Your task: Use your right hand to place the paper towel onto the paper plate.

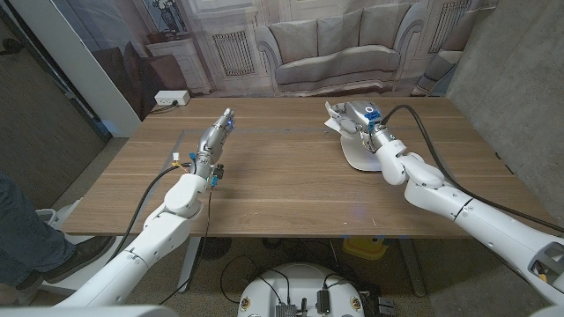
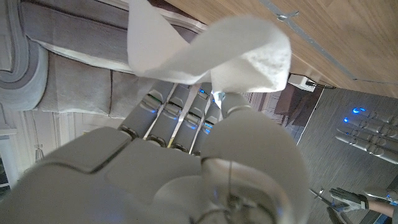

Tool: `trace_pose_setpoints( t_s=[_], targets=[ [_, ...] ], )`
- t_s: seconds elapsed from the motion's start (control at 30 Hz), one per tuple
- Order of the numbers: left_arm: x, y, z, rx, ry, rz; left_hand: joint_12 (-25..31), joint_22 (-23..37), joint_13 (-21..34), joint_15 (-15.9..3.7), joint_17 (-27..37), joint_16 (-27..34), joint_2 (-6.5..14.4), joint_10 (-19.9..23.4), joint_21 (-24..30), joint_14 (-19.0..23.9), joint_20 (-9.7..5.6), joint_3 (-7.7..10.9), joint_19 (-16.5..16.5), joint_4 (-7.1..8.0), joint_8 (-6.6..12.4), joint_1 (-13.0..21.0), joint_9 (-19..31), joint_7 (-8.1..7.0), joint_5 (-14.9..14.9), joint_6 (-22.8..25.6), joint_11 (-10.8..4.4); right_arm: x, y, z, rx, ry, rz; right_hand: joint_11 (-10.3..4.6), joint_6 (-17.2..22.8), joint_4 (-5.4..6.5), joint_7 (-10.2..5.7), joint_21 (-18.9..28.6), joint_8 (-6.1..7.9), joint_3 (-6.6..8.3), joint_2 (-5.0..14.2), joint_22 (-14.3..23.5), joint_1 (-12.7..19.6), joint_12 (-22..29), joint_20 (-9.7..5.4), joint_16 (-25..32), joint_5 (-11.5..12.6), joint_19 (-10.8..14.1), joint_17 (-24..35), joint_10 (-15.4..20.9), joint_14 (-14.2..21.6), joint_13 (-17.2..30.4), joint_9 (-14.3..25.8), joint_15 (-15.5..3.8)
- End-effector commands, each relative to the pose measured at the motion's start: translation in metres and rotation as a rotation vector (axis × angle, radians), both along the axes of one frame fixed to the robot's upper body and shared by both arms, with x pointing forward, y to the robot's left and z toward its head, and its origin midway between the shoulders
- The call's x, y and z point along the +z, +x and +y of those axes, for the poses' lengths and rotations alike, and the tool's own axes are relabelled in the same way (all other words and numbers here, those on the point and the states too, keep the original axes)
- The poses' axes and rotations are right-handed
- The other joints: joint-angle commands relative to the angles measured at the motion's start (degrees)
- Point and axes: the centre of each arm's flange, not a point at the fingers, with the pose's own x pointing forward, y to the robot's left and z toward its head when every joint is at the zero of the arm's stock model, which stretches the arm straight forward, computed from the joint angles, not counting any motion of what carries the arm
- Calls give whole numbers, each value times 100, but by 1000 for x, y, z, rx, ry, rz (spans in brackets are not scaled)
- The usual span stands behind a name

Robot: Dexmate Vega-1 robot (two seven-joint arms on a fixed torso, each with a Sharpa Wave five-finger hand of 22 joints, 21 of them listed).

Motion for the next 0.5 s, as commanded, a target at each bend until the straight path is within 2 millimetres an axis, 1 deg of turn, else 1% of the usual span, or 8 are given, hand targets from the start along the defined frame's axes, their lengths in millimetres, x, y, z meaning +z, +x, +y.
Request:
trace_pose_setpoints(
  t_s=[0.03, 0.1, 0.23, 0.3, 0.4, 0.5],
  targets=[
    [2, 4, -1, -4, 3, 3, 12, 22, 17, 10, 24, -2, 17, 31, 10, 40, 11, -16, 7, -10, 10, 13, 14, -1, -38, 23, -6, -2, 2, -12, -41, 30, 9, -8, 75, 23, 2, 31, -22, -6, -10, 16, 37, -13, -700, -18, -21, -50, 17, 41, 27, 19, 18, -683],
    [2, 5, -1, -5, 5, 2, 15, 22, 17, 17, 24, -2, 18, 38, 10, 42, 13, -18, 6, -10, 11, 14, 14, 4, -38, 28, -36, -3, 3, -16, -48, 48, 15, -8, 79, 27, 1, 32, -21, -7, -9, 16, 33, -15, -699, -17, -21, -52, 17, 41, 31, 19, 19, -680],
    [4, 5, -1, -4, 9, 0, 18, 22, 17, 12, 24, 0, 19, 47, 10, 47, 13, -21, 5, -10, 14, 15, 14, 12, -38, 39, -23, -6, 4, -19, -56, 59, 19, 10, 99, 39, -10, 36, -17, -10, -1, 16, 23, -14, -697, -16, -22, -56, 18, 58, 33, 20, 21, -678],
    [4, 5, -1, -4, 8, 0, 17, 22, 17, 16, 24, 0, 20, 47, 9, 49, 10, -23, 4, -11, 14, 16, 14, 14, -38, 40, -17, -8, 4, -22, -65, 70, 24, -26, 103, 45, -10, 39, -18, -12, 3, 16, 18, -19, -695, -17, -23, -58, 18, 58, 33, 20, 22, -679],
    [5, 5, 0, -2, 9, 1, 16, 22, 17, 13, 24, 0, 22, 44, 10, 49, 10, -25, 4, -11, 14, 17, 14, 14, -38, 42, -10, -9, 4, -25, -70, 78, 26, -6, 115, 55, -17, 45, -17, -15, 8, 15, 8, -17, -694, -18, -25, -58, 18, 77, 35, 21, 23, -677],
    [5, 5, -1, -1, 12, 2, 19, 22, 17, 14, 24, 0, 23, 53, 10, 50, 10, -27, 5, -11, 14, 18, 14, 6, -38, 46, -12, -10, 4, -27, -74, 85, 26, -19, 142, 62, -19, 49, -8, -13, 20, 16, 5, -21, -696, -17, -25, -58, 19, 78, 37, 22, 24, -679]
  ],
)
